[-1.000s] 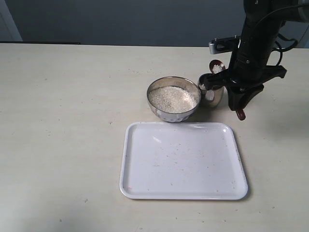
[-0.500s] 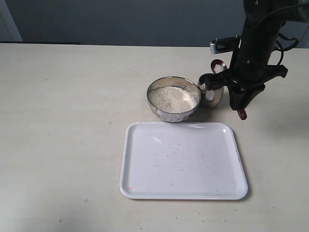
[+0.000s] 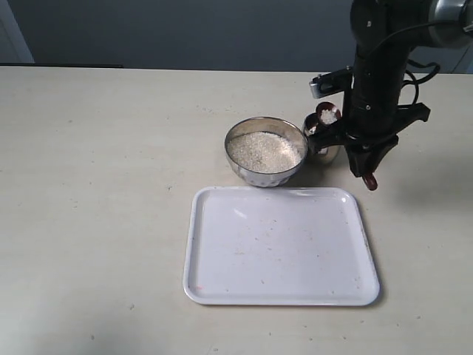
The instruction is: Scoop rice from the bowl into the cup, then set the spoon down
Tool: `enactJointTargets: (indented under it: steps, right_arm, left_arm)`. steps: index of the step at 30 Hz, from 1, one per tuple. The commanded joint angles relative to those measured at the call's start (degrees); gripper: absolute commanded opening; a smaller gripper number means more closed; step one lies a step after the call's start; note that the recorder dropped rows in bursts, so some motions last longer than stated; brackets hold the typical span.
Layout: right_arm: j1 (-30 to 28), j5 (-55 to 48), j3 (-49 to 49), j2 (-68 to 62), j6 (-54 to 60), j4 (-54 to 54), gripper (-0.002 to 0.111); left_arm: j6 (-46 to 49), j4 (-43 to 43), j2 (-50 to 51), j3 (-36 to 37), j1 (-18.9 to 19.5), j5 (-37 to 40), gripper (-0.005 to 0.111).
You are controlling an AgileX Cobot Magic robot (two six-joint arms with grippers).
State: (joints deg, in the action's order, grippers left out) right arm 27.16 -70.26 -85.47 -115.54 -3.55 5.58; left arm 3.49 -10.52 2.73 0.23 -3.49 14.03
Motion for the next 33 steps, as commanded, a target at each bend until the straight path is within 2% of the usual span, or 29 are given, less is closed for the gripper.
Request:
enactJointTargets:
  steps: [1, 9, 17, 33]
  right_arm:
    - [0.9, 0.3, 0.2, 0.0, -1.3, 3.0, -0.001]
    - [1.3, 0.3, 0.2, 0.0, -1.8, 6.5, -0.001]
    - [4.9, 0.3, 0.2, 0.0, -2.5, 13.2, -0.001]
    - [5.5, 0.3, 4.2, 0.0, -3.9, 17.5, -0.001]
  left_arm:
    - [-0.4, 0.1, 0.0, -0.2, -0.1, -0.8, 0.001]
    - [-0.4, 0.1, 0.0, -0.2, -0.1, -0.8, 0.001]
    - [-0.4, 0.1, 0.0, -0.2, -0.1, -0.8, 0.001]
    - [-0.4, 0.1, 0.0, -0.2, -0.1, -0.8, 0.001]
